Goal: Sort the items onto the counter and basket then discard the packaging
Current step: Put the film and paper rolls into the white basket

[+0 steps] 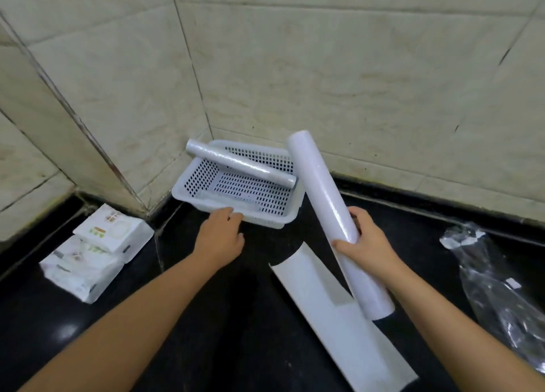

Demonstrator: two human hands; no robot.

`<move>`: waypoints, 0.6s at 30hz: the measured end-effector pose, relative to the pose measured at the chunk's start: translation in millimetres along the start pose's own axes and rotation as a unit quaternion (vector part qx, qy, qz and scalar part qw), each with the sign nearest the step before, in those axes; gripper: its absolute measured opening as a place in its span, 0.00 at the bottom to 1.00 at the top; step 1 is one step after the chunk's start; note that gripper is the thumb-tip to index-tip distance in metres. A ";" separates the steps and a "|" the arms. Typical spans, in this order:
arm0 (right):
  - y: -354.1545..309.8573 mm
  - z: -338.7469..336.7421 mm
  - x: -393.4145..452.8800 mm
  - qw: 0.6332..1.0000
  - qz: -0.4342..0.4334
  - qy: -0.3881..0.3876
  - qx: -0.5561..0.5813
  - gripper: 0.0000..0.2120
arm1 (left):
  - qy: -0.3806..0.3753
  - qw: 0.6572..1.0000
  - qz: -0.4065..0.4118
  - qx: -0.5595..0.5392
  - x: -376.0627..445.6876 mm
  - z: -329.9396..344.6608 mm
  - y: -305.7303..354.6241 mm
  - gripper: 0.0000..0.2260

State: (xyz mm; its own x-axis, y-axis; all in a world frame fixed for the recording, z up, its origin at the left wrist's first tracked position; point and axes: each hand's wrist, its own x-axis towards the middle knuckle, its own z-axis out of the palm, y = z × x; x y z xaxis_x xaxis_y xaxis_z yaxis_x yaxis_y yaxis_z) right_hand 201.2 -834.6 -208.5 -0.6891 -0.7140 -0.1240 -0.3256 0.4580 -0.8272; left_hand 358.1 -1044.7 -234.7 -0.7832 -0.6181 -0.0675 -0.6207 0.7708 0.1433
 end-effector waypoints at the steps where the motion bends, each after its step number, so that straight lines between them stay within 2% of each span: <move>1: -9.5 -1.9 11.5 1.000 -0.006 0.005 0.000 0.29 | 0.007 1.000 -0.006 0.003 14.7 -6.7 -6.4 0.19; 7: -61.3 2.6 83.5 0.997 -0.026 0.028 -0.074 0.31 | 0.042 0.999 -0.012 0.016 115.8 -37.0 -26.5 0.13; 12: -82.6 22.1 145.8 0.996 -0.044 0.025 -0.078 0.29 | 0.015 0.996 0.031 0.087 183.7 -31.5 -39.0 0.21; 15: -89.3 33.4 180.5 0.992 -0.074 0.041 -0.094 0.29 | -0.002 0.992 0.020 0.127 205.3 -14.9 -51.4 0.25; 18: -91.2 42.8 204.6 0.986 -0.096 0.057 -0.127 0.30 | 0.017 0.990 0.005 0.141 217.3 1.1 -63.4 0.27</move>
State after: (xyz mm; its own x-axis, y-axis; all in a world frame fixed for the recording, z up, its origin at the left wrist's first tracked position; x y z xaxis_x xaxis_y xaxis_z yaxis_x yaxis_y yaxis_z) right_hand 117.6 -1045.0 -181.9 -0.6631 -0.7425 0.0951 -0.5985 0.4496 -0.6631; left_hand 227.3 -1227.7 -259.5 -0.7901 -0.6121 -0.0336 -0.6030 0.7858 -0.1375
